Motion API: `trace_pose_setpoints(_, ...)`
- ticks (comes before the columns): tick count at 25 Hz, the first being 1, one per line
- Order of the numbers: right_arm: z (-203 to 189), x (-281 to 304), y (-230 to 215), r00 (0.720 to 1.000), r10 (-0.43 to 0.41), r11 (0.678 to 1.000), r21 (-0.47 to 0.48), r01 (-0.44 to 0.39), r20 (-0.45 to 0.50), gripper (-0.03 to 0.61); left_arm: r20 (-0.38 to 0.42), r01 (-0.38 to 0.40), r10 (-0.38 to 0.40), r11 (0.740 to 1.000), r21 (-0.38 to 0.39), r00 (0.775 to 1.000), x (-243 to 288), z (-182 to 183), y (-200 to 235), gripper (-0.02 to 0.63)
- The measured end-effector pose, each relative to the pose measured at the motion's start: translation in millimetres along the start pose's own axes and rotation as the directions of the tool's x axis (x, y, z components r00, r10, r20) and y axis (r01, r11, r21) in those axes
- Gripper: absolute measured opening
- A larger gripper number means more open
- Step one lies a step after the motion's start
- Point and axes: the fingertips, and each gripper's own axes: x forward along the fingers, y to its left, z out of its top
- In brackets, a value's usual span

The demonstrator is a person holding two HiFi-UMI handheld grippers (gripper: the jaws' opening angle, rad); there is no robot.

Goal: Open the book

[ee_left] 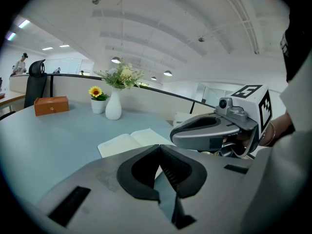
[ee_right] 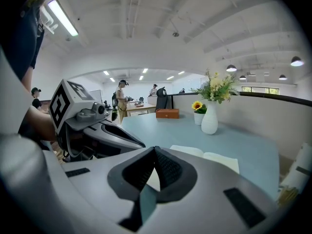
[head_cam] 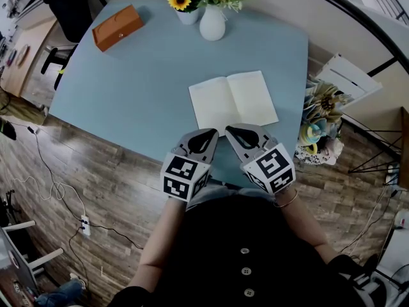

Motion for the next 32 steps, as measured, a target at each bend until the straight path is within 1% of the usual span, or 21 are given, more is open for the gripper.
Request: trace_pose_setpoints(32, -3.6, 1.5, -1.5, 1.000, 0.008, 1.000, 0.012, -0.008, -0.007, 0.005, -0.015, 0.019, -0.019, 1.000, 0.003, 1.000, 4.5, -2.4, -4.3, 0.012)
